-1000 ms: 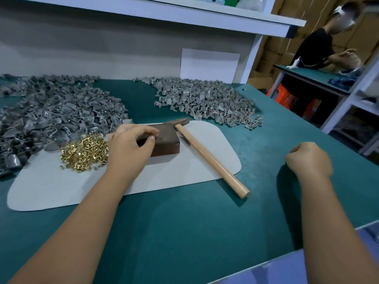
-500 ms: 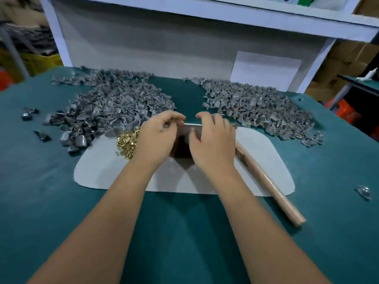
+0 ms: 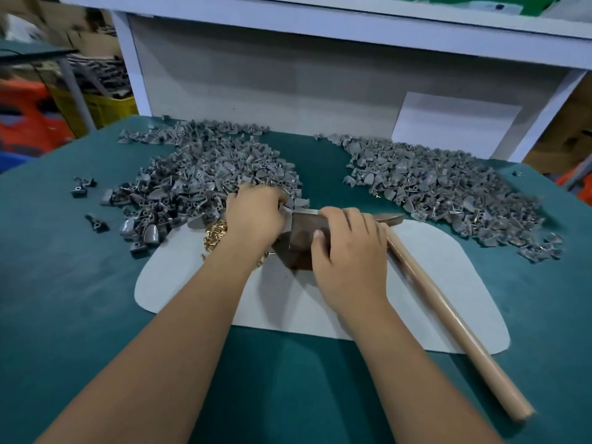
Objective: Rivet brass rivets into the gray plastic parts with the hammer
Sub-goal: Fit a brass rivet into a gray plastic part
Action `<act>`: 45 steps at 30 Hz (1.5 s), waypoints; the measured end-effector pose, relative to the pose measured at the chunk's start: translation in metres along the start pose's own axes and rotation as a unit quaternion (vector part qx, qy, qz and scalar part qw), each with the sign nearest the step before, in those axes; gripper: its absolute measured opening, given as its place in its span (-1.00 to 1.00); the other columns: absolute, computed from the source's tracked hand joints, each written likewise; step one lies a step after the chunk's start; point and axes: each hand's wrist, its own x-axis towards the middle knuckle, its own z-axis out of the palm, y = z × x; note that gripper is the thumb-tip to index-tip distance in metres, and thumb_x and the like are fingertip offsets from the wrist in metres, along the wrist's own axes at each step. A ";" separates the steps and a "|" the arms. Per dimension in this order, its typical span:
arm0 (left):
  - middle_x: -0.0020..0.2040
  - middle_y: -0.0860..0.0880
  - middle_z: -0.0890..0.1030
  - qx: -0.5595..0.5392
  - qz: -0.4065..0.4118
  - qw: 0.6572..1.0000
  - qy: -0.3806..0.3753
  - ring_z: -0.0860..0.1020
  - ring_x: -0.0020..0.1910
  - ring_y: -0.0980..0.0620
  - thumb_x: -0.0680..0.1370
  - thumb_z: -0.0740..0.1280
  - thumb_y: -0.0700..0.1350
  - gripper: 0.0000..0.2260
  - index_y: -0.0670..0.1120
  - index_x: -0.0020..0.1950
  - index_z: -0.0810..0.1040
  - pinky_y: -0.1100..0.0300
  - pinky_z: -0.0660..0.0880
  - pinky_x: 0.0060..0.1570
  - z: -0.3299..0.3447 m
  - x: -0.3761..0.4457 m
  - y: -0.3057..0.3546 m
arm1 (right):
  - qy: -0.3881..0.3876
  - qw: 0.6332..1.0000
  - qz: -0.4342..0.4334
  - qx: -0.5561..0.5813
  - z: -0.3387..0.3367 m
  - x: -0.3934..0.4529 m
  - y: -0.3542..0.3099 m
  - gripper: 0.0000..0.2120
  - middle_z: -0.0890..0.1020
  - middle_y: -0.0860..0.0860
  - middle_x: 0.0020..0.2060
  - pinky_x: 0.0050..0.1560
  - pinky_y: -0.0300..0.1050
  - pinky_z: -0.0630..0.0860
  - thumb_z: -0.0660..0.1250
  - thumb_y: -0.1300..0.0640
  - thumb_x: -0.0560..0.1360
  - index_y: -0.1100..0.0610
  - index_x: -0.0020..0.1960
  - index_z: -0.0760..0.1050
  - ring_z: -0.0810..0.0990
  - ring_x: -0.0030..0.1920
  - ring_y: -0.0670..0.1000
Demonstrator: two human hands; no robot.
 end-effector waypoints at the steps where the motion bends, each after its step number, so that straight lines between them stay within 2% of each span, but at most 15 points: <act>1: 0.08 -0.02 0.67 -0.010 -0.003 1.000 0.007 0.44 0.24 -0.16 0.52 0.32 -0.12 -0.76 0.07 0.13 0.65 -0.03 0.41 0.19 0.002 0.001 -0.001 | 0.000 1.000 -0.001 0.001 0.000 0.000 0.000 -0.76 0.56 0.08 -0.09 0.01 -0.03 0.24 0.24 0.11 0.44 0.13 0.07 0.53 0.49 -0.08 0.15; 7: -0.02 0.05 0.70 -0.049 -0.017 0.996 0.072 0.42 0.24 -0.11 0.50 0.36 -0.18 -0.78 0.11 -0.02 0.71 -0.01 0.24 0.26 0.001 0.002 -0.010 | 0.007 0.997 -0.068 0.026 -0.002 -0.001 -0.010 -0.79 0.54 0.05 -0.10 0.06 -0.04 0.30 0.20 0.13 0.42 0.12 -0.01 0.54 0.48 -0.05 0.12; 9: -0.03 0.07 0.69 -0.093 -0.034 0.991 0.087 0.44 0.22 -0.10 0.50 0.37 -0.17 -0.81 0.11 -0.06 0.70 -0.01 0.28 0.26 -0.004 0.000 -0.013 | -0.009 0.993 -0.108 0.035 -0.002 -0.002 -0.017 -0.85 0.56 0.04 -0.09 0.10 -0.01 0.32 0.25 0.14 0.42 0.12 -0.07 0.56 0.48 -0.01 0.12; 11: -0.10 0.10 0.68 -0.175 -0.042 0.979 0.093 0.55 0.06 -0.07 0.49 0.36 -0.21 -0.79 0.11 -0.08 0.67 0.00 0.44 0.16 -0.011 -0.002 -0.014 | -0.053 0.987 -0.148 0.017 -0.001 -0.005 -0.027 -0.85 0.58 0.02 -0.03 0.20 0.02 0.29 0.26 0.09 0.42 0.10 -0.11 0.58 0.47 0.08 0.12; 13: -0.17 0.06 0.66 -0.272 -0.049 0.957 0.089 0.59 -0.16 0.00 0.49 0.30 -0.29 -0.73 0.06 0.00 0.62 0.05 0.55 -0.05 -0.018 -0.003 -0.013 | -0.115 0.978 -0.174 -0.015 0.001 -0.009 -0.039 -0.79 0.59 -0.01 0.01 0.29 0.05 0.20 0.23 0.02 0.44 0.07 -0.09 0.59 0.44 0.18 0.11; 16: -0.27 0.04 0.58 -0.395 -0.077 0.911 0.089 0.50 -0.31 0.03 0.52 0.26 -0.35 -0.68 -0.06 0.18 0.59 0.13 0.47 -0.23 -0.025 -0.007 -0.015 | -0.185 0.963 -0.189 -0.057 0.005 -0.014 -0.053 -0.74 0.58 -0.07 0.03 0.31 0.09 0.05 0.20 -0.06 0.51 0.00 0.06 0.60 0.38 0.25 0.08; 18: -0.34 0.07 0.52 -0.474 -0.083 0.873 0.079 0.51 -0.28 0.03 0.55 0.24 -0.37 -0.68 -0.03 0.14 0.61 0.17 0.48 -0.25 -0.028 -0.013 -0.016 | -0.185 0.961 -0.195 -0.068 0.006 -0.015 -0.056 -0.83 0.59 -0.12 -0.06 0.27 0.10 0.05 0.29 -0.03 0.49 -0.05 0.00 0.62 0.43 0.17 0.04; 20: -0.35 0.05 0.52 -0.517 -0.078 0.850 0.068 0.57 -0.29 0.12 0.56 0.23 -0.38 -0.65 0.05 -0.02 0.65 0.33 0.54 -0.25 -0.030 -0.017 -0.016 | -0.171 0.966 -0.184 -0.060 0.006 -0.015 -0.057 -0.94 0.59 -0.13 -0.18 0.22 0.08 0.10 0.41 0.05 0.39 -0.05 -0.14 0.64 0.49 0.04 0.01; 22: -0.32 0.02 0.58 -0.542 -0.078 0.834 0.061 0.60 -0.30 0.19 0.56 0.24 -0.37 -0.61 0.11 -0.11 0.67 0.37 0.54 -0.22 -0.029 -0.019 -0.016 | -0.175 0.968 -0.174 -0.049 0.007 -0.014 -0.057 -0.95 0.59 -0.13 -0.24 0.20 0.07 0.11 0.44 0.10 0.35 -0.03 -0.22 0.64 0.51 -0.03 0.00; 25: -0.31 0.06 0.64 -0.566 -0.085 0.819 0.040 0.58 -0.30 0.17 0.55 0.28 -0.35 -0.63 0.11 -0.12 0.69 0.33 0.56 -0.15 -0.024 -0.020 -0.018 | -0.184 0.967 -0.169 -0.054 0.007 -0.012 -0.057 -0.94 0.59 -0.10 -0.23 0.21 0.08 0.07 0.38 0.11 0.41 -0.02 -0.21 0.62 0.48 -0.01 0.02; 28: -0.21 0.03 0.65 -0.577 -0.089 0.812 0.015 0.55 -0.25 0.15 0.55 0.32 -0.34 -0.69 0.08 -0.06 0.67 0.31 0.57 -0.08 -0.018 -0.022 -0.020 | -0.184 0.967 -0.167 -0.049 0.005 -0.011 -0.054 -0.93 0.58 -0.07 -0.26 0.20 0.10 0.09 0.37 0.15 0.40 0.02 -0.22 0.60 0.47 -0.02 0.06; 32: -0.16 0.07 0.66 -0.567 -0.083 0.819 0.007 0.62 -0.23 0.26 0.54 0.38 -0.32 -0.79 -0.04 0.07 0.64 0.38 0.56 -0.09 -0.013 -0.025 -0.019 | -0.191 0.964 -0.175 -0.057 0.004 -0.011 -0.052 -0.93 0.59 -0.02 -0.21 0.23 0.11 0.07 0.33 0.15 0.44 0.07 -0.15 0.59 0.45 0.05 0.08; 37: -0.16 -0.02 0.63 -0.568 -0.081 0.819 0.012 0.60 -0.31 0.23 0.58 0.32 -0.33 -0.78 -0.16 0.20 0.58 0.37 0.58 -0.08 -0.012 -0.027 -0.013 | -0.210 0.961 -0.169 -0.058 0.004 -0.003 -0.051 -0.89 0.59 0.06 -0.19 0.23 0.08 0.04 0.24 0.20 0.45 0.16 -0.13 0.55 0.43 0.07 0.13; 41: -0.18 0.00 0.65 -0.597 -0.091 0.796 0.034 0.62 -0.30 0.17 0.56 0.34 -0.34 -0.86 -0.16 0.06 0.61 0.33 0.60 -0.15 -0.014 -0.028 -0.012 | -0.207 0.960 -0.180 -0.053 0.006 -0.002 -0.054 -0.87 0.59 0.08 -0.15 0.18 0.07 0.05 0.24 0.22 0.41 0.16 -0.11 0.54 0.42 0.08 0.15; 45: -0.25 0.01 0.67 -0.619 -0.096 0.779 0.045 0.64 -0.26 0.14 0.53 0.36 -0.37 -0.85 -0.13 -0.05 0.62 0.35 0.59 -0.15 -0.015 -0.028 -0.011 | -0.183 0.964 -0.190 -0.042 0.007 -0.005 -0.050 -0.83 0.56 0.11 -0.19 0.15 0.08 0.09 0.22 0.30 0.35 0.20 -0.15 0.57 0.43 0.05 0.19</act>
